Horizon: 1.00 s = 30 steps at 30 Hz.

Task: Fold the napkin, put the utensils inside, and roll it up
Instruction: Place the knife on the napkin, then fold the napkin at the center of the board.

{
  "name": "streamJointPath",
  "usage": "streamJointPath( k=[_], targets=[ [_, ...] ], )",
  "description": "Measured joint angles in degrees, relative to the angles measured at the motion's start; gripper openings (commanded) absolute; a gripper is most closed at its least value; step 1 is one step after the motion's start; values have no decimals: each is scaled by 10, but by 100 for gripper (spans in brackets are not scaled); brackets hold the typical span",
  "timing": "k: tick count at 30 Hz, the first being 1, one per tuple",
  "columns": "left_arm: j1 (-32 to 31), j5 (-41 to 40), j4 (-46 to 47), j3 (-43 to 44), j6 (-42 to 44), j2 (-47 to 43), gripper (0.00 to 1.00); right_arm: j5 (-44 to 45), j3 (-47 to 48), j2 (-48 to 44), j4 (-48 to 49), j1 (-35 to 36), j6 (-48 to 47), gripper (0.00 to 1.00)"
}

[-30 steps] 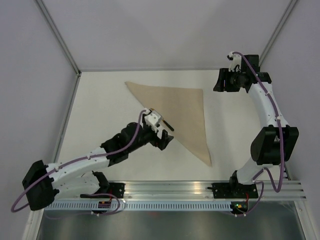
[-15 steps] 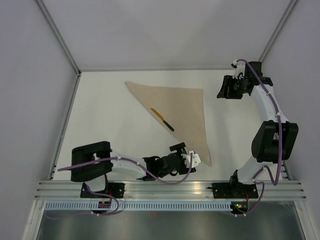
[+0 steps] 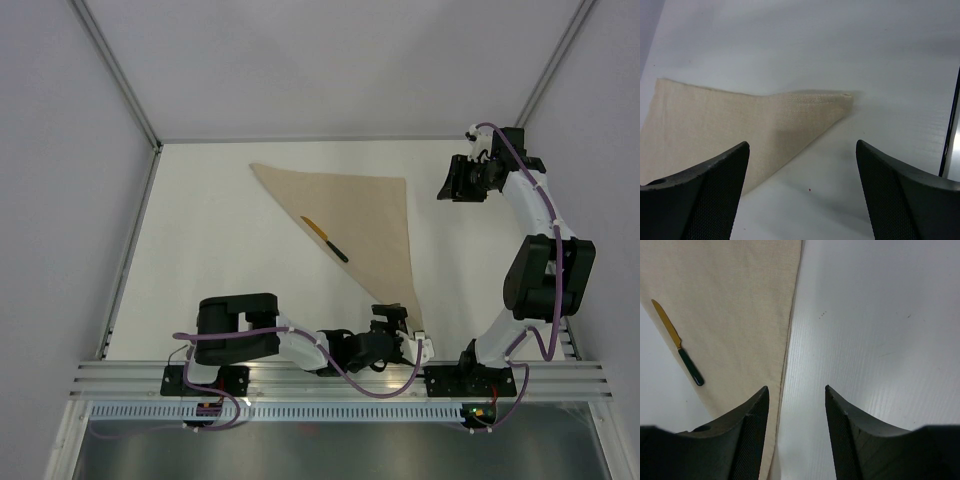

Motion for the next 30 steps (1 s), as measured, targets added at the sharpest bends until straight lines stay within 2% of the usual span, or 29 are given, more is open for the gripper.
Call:
streamJointPath(
  k=[10, 14, 23, 30],
  targets=[
    [1, 41, 6, 32, 6, 38, 83, 0, -10, 0, 9, -3, 0, 51],
    [1, 47, 13, 43, 8, 51, 77, 0, -11, 0, 10, -3, 1, 50],
    [1, 60, 16, 56, 13, 70, 49, 0, -11, 1, 14, -3, 2, 48],
    [4, 59, 11, 56, 13, 72, 37, 0, -11, 13, 16, -4, 2, 47]
  ],
)
